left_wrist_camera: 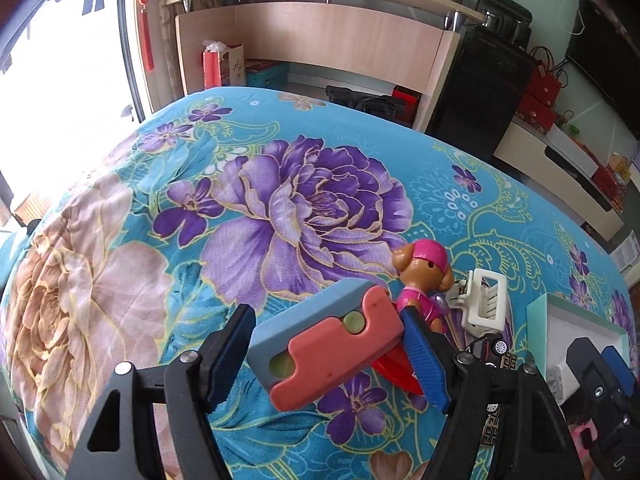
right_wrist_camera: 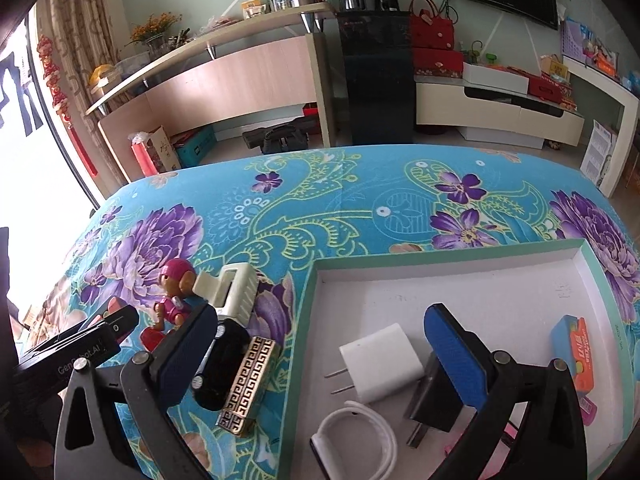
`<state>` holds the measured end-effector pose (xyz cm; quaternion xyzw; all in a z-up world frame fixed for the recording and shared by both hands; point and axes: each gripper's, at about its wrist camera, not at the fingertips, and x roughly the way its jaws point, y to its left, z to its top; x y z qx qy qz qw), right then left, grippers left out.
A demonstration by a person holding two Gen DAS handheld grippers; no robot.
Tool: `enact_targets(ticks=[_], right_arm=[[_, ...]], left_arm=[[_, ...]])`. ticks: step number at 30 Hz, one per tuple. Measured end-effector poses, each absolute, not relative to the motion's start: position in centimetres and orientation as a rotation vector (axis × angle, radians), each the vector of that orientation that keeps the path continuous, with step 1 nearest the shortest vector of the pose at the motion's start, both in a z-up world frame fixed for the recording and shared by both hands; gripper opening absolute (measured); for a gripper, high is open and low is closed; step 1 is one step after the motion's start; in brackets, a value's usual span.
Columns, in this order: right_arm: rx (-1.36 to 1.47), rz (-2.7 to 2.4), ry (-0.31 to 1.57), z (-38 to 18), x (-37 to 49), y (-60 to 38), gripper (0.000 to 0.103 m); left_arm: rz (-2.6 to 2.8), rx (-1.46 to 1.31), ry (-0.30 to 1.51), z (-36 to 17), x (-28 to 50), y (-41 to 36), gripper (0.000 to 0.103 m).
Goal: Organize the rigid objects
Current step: 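Grasp the pink-and-blue knife with the left tool while the right tool grasps the black toy car, then carry the pink knife and black toy car over the tray with both tools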
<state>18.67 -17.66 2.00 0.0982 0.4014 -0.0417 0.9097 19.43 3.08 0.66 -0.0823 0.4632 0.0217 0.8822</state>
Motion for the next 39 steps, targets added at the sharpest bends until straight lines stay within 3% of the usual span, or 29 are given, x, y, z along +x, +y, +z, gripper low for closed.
enact_targets(ticks=[6,12,14,19,39], right_arm=[[0.169,0.033,0.851,1.0,19.4,-14.0,0.100],[0.154,0.082,0.905,-0.5,20.0,-11.9,0.079],[0.146,0.098,0.917,-0.8,20.0,-11.5,0.065],[0.117,0.109,0.942,-1.7,20.3,-10.6,0.048],[0.076,0.038,1.013,-3.9,21.3,-10.1,0.035]], left_arm=[[0.048,-0.188,0.955,1.0,19.1,3.7,0.077],[0.048,-0.204,0.957,1.1,19.0,4.0,0.077],[0.050,-0.209,0.960,1.0,19.1,4.1,0.077],[0.051,-0.224,0.965,0.8,19.1,4.5,0.077],[0.069,-0.239,1.017,-0.7,19.4,5.0,0.077]])
